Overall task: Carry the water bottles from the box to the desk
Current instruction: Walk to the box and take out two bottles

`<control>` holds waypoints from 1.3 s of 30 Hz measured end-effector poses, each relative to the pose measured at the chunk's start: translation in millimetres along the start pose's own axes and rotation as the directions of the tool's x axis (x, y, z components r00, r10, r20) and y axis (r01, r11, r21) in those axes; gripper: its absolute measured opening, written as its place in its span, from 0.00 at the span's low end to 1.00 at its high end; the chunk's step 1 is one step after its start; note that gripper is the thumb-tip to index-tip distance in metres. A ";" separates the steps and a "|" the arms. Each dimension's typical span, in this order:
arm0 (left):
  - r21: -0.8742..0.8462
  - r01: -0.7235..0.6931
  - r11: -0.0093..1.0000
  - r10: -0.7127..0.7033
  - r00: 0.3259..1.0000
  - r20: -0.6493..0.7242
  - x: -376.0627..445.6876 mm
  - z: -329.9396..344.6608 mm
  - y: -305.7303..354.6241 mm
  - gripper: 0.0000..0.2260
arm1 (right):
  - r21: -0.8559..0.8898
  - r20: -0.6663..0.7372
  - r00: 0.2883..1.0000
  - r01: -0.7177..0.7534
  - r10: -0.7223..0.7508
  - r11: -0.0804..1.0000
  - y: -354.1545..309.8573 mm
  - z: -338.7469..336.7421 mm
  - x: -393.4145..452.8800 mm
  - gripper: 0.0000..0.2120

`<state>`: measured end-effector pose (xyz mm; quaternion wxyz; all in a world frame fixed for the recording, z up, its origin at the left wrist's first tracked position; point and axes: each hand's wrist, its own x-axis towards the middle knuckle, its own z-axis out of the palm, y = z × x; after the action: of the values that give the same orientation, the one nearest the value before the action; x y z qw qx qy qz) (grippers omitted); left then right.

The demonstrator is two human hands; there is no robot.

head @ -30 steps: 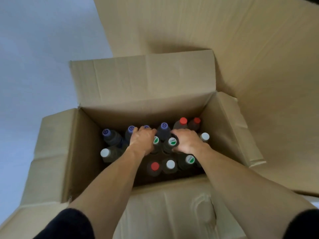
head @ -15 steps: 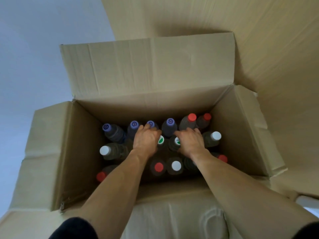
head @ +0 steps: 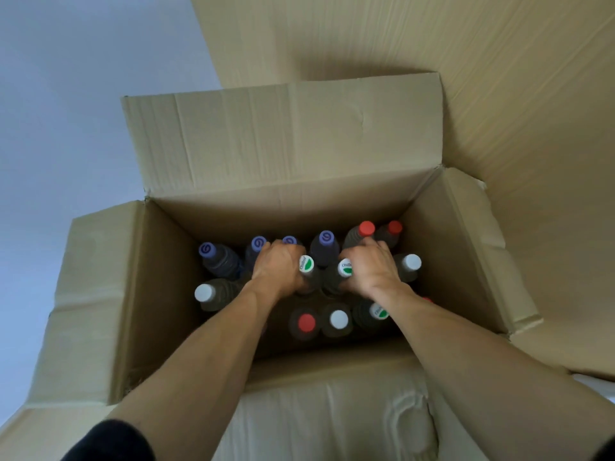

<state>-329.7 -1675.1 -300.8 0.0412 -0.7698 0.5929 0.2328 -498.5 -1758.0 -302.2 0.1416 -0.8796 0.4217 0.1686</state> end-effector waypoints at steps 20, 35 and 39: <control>-0.944 0.005 0.330 -0.155 0.987 -0.049 -75.5 -132.7 1.1 0.10 | 0.965 0.033 0.999 -0.037 0.018 0.259 17.2 -117.0 -56.8 0.12; -0.962 0.155 -0.225 -0.167 0.967 0.195 -100.6 -149.8 -1.4 0.20 | 0.998 -0.038 0.998 0.036 0.043 0.047 -42.0 -155.8 -77.5 0.20; -0.972 0.166 -0.168 -0.146 0.971 0.191 -110.2 -154.0 -0.8 0.21 | 1.000 -0.007 1.000 0.006 0.024 0.023 -49.4 -160.8 -80.9 0.22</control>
<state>-302.0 -1628.7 -119.3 -0.5222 -0.5978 0.1133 0.5976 -478.5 -1734.9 -118.0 0.7103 -0.5292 0.4265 -0.1830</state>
